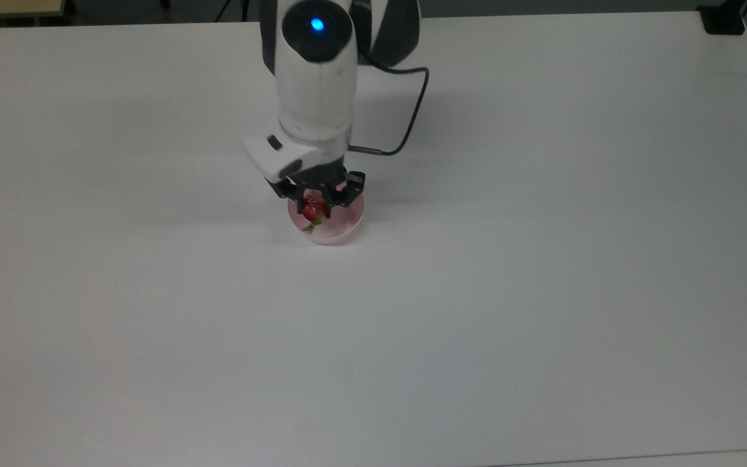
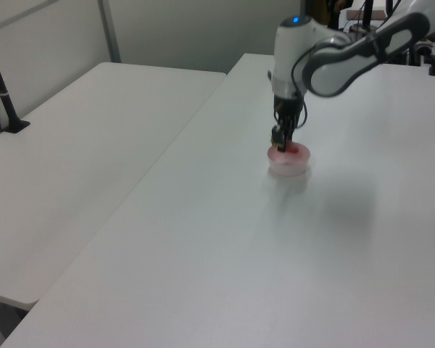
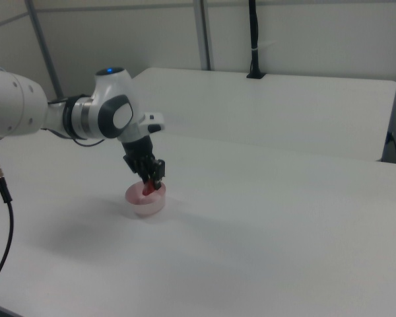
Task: Pick up strawberry from bowl
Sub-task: 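Close the gripper on the red strawberry inside the bowl, then lift the strawberry out of the bowl and carry it beside the bowl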
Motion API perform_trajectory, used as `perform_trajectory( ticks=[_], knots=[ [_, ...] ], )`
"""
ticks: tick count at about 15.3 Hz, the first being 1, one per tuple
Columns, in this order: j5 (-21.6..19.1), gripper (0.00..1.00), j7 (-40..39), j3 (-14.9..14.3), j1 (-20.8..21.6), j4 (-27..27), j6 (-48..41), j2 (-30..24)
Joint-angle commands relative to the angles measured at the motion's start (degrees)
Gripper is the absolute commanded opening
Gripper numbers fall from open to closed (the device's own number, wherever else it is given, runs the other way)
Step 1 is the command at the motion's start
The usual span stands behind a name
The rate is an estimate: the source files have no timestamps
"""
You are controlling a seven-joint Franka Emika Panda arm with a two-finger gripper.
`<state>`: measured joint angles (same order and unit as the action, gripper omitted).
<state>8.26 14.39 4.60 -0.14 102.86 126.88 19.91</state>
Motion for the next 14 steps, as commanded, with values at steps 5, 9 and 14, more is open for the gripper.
perform_trajectory(
  ticks=[5, 9, 14],
  knots=[
    [1.85, 0.3, -11.75, -0.65, -8.55, 2.26, -11.57, -7.18],
    [5.98, 0.3, -13.68, -0.65, -13.4, 2.61, -10.78, -3.84],
    [6.25, 0.51, -13.95, -0.65, -13.66, 2.35, -7.88, -0.41]
  ],
)
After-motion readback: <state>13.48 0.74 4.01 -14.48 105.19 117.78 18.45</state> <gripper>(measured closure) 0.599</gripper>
